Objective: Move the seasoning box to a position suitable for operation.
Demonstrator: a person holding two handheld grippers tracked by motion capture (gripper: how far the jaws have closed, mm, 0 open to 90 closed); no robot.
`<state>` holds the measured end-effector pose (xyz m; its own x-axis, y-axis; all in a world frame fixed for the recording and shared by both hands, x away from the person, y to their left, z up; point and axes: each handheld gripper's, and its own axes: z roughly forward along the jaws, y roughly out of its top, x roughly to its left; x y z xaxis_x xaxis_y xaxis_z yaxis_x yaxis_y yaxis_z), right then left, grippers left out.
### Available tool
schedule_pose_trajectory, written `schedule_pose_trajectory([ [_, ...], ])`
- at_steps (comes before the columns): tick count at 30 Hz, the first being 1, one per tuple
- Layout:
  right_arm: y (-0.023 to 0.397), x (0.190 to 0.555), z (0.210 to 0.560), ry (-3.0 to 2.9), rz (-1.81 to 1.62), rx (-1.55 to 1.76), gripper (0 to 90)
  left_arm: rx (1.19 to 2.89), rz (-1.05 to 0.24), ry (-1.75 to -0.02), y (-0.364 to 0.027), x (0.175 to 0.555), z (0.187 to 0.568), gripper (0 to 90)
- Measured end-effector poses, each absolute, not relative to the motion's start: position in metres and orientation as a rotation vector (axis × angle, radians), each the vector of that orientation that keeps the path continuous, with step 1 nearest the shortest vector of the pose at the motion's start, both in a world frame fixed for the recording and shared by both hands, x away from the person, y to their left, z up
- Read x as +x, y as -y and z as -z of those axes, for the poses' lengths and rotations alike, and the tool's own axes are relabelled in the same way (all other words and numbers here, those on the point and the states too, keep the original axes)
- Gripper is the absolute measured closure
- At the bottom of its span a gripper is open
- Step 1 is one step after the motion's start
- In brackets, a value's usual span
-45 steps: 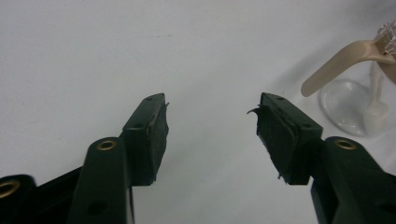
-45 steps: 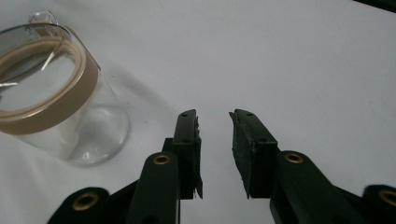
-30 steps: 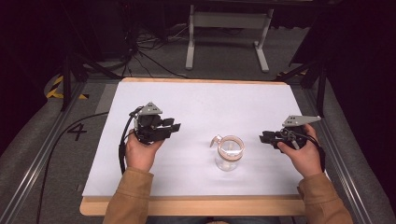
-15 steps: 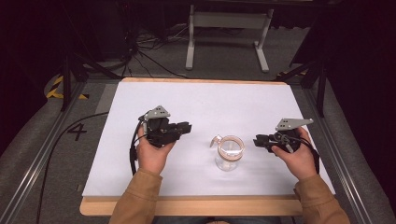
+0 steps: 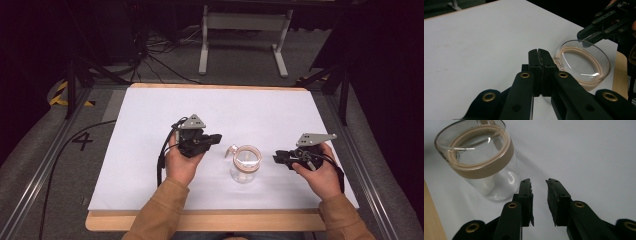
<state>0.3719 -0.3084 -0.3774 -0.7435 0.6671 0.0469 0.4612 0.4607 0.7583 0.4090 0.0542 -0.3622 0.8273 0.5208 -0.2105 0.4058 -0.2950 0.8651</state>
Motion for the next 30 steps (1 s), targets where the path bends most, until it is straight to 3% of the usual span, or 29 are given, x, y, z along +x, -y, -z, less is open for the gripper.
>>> schedule_pose_trajectory([
  [20, 0.305, 0.362, 0.387, -2.483, -1.137, 0.969, 76.8, 2.000, -0.105, -0.593, -0.020, 0.408, 0.363, 89.7],
  [30, 0.290, 0.366, 0.399, -2.501, -1.140, 0.929, 86.8, 2.003, -0.125, -0.607, -0.026, 0.409, 0.363, 89.7],
])
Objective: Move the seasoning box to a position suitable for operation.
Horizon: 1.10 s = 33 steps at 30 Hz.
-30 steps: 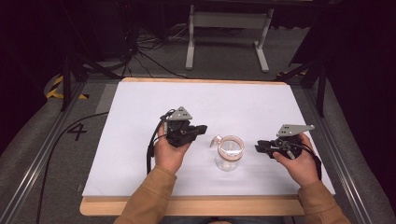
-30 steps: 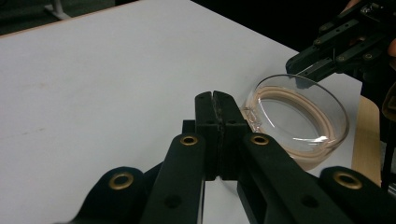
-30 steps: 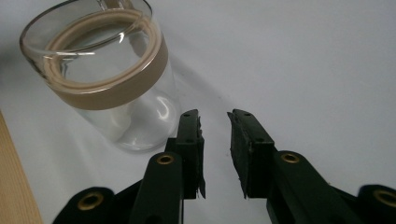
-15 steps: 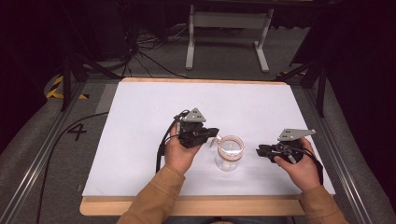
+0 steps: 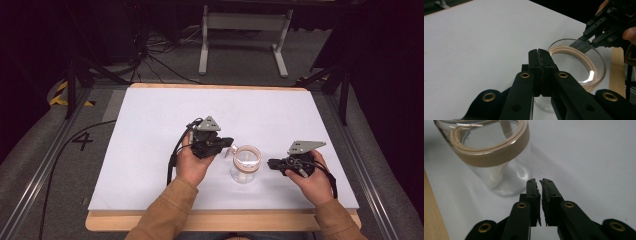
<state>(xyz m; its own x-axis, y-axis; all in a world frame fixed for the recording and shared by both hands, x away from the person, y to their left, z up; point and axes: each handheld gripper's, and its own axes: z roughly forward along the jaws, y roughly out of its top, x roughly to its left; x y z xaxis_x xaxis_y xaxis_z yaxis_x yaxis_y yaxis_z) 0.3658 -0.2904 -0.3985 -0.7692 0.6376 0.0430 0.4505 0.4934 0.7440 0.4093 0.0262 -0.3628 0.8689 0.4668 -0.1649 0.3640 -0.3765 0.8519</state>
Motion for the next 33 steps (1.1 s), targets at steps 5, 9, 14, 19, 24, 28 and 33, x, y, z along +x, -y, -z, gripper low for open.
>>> schedule_pose_trajectory([
  [5, 0.280, 0.369, 0.404, -2.518, -1.152, 0.901, 89.3, 2.019, -0.117, -0.625, -0.031, 0.409, 0.365, 89.8],
  [9, 0.276, 0.370, 0.404, -2.529, -1.149, 0.886, 89.5, 2.041, -0.091, -0.656, -0.034, 0.413, 0.370, 89.8],
  [14, 0.277, 0.373, 0.401, -2.519, -1.175, 0.889, 89.5, 2.143, -0.083, -0.662, -0.029, 0.413, 0.377, 89.8],
  [19, 0.277, 0.372, 0.400, -2.520, -1.183, 0.890, 89.6, 2.220, -0.071, -0.656, -0.023, 0.414, 0.382, 89.8],
  [24, 0.278, 0.372, 0.399, -2.522, -1.186, 0.892, 89.5, 2.250, -0.063, -0.666, -0.021, 0.414, 0.384, 89.8],
  [28, 0.277, 0.372, 0.399, -2.522, -1.187, 0.887, 89.5, 2.279, -0.064, -0.669, -0.017, 0.415, 0.386, 89.8],
  [33, 0.277, 0.371, 0.399, -2.519, -1.185, 0.886, 89.3, 2.290, -0.077, -0.682, -0.017, 0.417, 0.388, 89.8],
])
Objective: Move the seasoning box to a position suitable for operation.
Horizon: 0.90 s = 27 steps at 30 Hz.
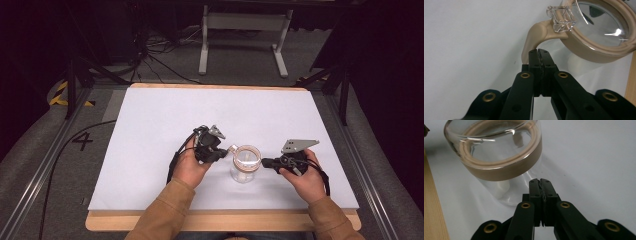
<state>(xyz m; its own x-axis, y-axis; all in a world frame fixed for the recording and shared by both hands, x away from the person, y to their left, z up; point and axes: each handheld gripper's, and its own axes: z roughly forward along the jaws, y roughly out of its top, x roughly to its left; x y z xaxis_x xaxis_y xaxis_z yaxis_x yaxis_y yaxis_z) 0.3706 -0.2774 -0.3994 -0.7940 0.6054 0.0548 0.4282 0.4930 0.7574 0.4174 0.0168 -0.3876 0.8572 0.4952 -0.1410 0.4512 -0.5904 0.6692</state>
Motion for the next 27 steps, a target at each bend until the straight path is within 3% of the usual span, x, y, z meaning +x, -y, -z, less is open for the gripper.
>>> schedule_pose_trajectory([
  [27, 0.300, 0.349, 0.402, -2.464, -1.168, 0.957, 89.0, 2.283, -0.041, -0.628, 0.007, 0.446, 0.394, 89.8],
])
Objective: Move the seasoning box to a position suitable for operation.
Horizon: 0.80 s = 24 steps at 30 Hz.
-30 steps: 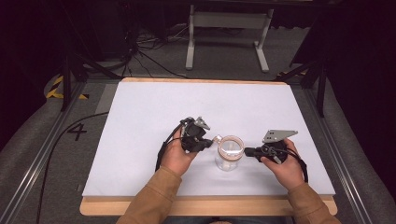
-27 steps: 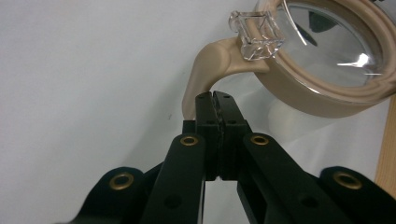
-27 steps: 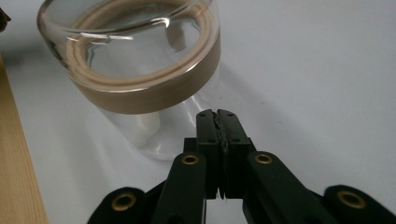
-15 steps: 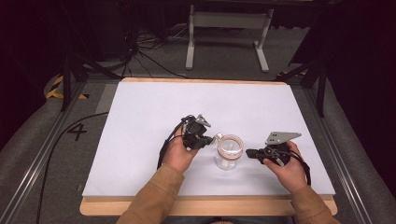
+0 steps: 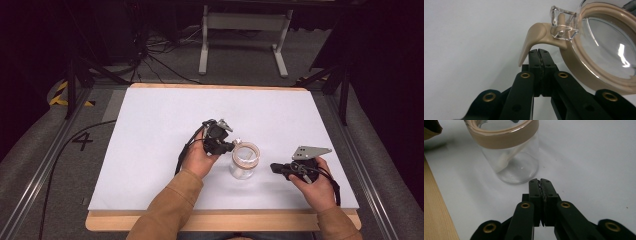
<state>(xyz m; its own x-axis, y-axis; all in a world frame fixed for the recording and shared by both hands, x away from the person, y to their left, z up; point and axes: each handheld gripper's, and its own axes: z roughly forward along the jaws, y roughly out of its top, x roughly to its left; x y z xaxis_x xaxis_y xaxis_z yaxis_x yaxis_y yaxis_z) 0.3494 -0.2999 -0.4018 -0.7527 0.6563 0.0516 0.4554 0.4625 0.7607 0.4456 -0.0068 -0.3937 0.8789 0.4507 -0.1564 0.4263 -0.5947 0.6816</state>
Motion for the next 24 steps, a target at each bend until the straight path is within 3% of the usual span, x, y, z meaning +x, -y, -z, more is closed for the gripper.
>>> schedule_pose_trajectory([
  [17, 0.270, 0.383, 0.414, -2.545, -1.158, 0.931, 89.8, 2.226, -0.096, -0.745, -0.050, 0.418, 0.384, 89.7],
  [24, 0.264, 0.385, 0.414, -2.585, -1.097, 0.902, 90.0, 2.208, -0.095, -0.766, -0.056, 0.417, 0.385, 89.7],
])
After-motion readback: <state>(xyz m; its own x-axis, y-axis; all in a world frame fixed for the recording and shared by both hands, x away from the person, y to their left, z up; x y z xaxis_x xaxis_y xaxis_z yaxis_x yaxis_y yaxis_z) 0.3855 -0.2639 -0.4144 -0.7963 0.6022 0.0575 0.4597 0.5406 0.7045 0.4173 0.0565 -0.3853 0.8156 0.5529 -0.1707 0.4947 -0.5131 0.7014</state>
